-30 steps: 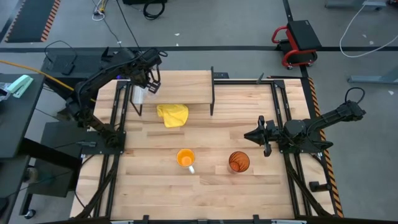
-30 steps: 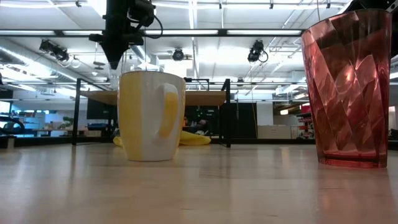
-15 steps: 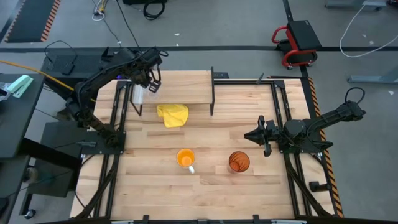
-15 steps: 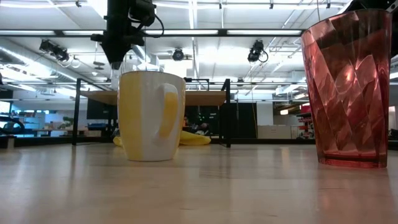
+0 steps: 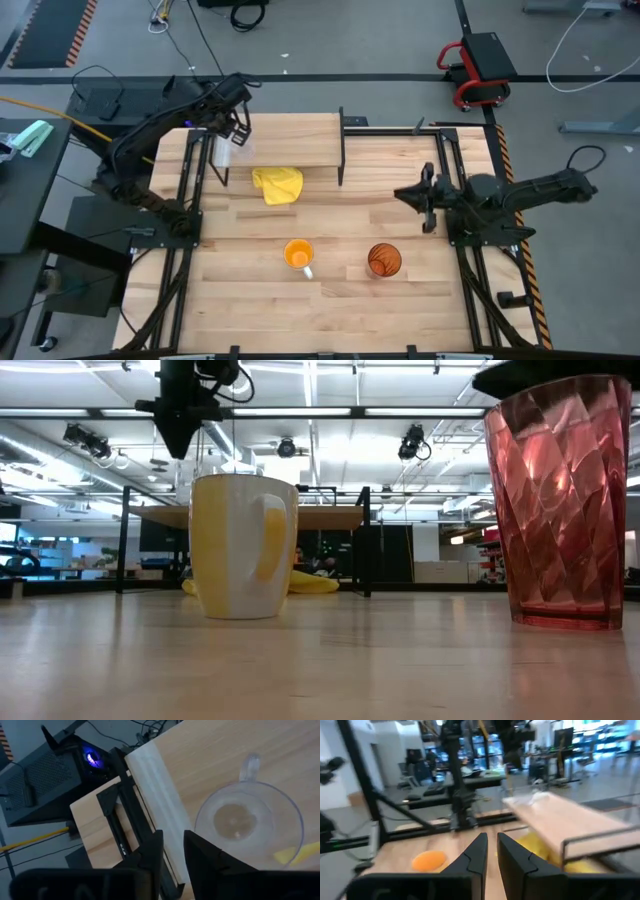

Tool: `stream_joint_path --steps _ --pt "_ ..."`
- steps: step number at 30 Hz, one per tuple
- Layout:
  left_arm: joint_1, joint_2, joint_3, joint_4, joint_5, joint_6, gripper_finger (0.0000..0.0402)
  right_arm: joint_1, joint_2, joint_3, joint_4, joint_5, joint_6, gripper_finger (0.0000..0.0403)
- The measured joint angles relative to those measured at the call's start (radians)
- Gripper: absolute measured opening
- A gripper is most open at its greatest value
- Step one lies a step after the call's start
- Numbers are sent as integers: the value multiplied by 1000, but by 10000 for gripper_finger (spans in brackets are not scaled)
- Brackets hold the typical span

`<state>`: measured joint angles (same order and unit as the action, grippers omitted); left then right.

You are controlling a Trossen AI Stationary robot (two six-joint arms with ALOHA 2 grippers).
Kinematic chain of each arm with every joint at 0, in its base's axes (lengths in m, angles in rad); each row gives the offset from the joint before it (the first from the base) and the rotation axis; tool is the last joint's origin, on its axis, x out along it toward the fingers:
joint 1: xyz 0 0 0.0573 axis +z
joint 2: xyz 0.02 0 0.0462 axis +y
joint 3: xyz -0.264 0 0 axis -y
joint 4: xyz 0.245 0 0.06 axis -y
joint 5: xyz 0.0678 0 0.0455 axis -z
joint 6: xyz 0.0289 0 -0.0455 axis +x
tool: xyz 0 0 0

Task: Stack small to large cups/mugs on shelf
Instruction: Put the transparent mug on the shelf

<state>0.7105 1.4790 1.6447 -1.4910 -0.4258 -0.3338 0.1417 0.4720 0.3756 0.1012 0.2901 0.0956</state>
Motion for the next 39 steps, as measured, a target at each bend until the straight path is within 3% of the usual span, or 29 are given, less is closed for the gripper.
stream_joint_path --steps 5,9,12,17,23,30,39 --pt "-24 -48 0 -5 1 -29 76 -119 184 223 -140 -13 -76 45" --pt "-66 -80 0 -8 4 -85 71 -232 368 412 -232 -88 -131 30" --pt "-99 -91 0 -9 4 -100 68 -322 502 551 -252 -198 -153 17" --pt "-116 -89 0 -37 -18 -100 67 -481 731 777 -266 -467 -120 5" --pt "-119 -107 -11 -74 -34 -121 63 -601 1017 998 -315 -654 -65 5" --pt "-130 -234 -216 -53 -39 -173 51 -653 1334 1314 -409 -790 -101 4" --pt "-138 -400 -447 224 -42 -122 51 -739 1639 1733 -593 -923 -116 2"
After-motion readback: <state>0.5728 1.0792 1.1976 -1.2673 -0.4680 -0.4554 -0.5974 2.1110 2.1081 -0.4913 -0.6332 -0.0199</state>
